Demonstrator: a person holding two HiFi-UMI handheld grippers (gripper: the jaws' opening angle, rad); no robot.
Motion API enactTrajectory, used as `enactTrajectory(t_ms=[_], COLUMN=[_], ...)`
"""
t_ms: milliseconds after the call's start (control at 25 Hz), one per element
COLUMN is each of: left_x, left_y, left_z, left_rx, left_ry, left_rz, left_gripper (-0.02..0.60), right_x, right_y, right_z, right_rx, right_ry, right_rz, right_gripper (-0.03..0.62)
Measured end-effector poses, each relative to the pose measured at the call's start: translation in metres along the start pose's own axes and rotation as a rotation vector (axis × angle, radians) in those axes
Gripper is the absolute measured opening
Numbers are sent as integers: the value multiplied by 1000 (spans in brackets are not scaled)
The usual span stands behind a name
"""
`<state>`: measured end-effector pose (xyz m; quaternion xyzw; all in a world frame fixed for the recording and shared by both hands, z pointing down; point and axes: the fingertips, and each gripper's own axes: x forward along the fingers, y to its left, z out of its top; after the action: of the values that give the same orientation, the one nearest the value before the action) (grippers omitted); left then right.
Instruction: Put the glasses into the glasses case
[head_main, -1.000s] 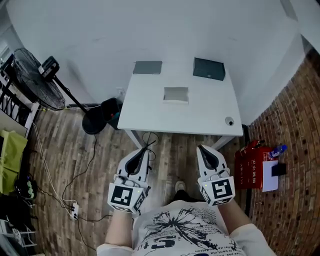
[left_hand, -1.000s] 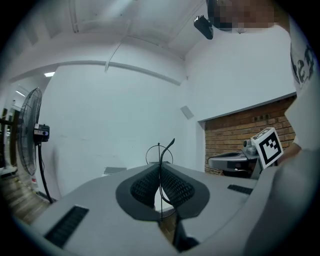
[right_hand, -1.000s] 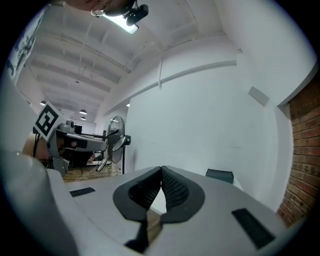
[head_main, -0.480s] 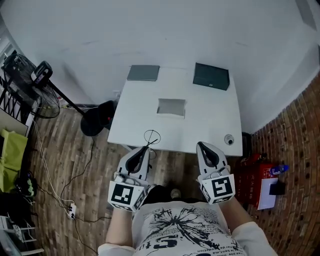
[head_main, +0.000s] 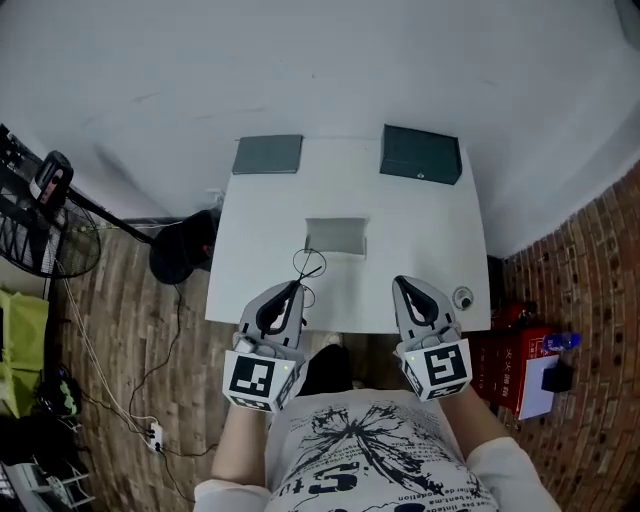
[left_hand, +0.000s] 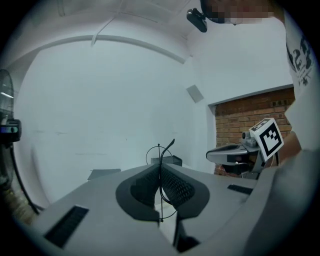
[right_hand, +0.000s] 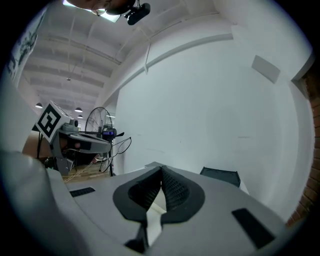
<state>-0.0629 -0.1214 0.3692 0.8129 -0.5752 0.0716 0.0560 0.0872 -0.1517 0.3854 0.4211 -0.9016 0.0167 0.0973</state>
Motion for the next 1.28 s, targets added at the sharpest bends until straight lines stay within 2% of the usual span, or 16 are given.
enactTrajectory(t_ms=[160,440,680,920,1280], left_x=[44,119,169,197,220], left_y=[21,40,38,24,23], left_z=[-14,-56,-94,-129,-179], left_rx=[57,125,263,411,578], left_ry=[107,278,403,510,643], left_rz=[-58,-259,-451,-652,-787], left_gripper=[21,21,21,21,21], right_x=[39,94,121,135,138], right_y=[-16,-38,-56,-69,-83], right_z=[-8,-36,-61,-84,-111], right_rx=[27,84,120,150,202], right_ry=[41,133,202,265,320], right_rz=[-17,-57,-97,-123,-178], right_gripper=[15,15,15,15,15])
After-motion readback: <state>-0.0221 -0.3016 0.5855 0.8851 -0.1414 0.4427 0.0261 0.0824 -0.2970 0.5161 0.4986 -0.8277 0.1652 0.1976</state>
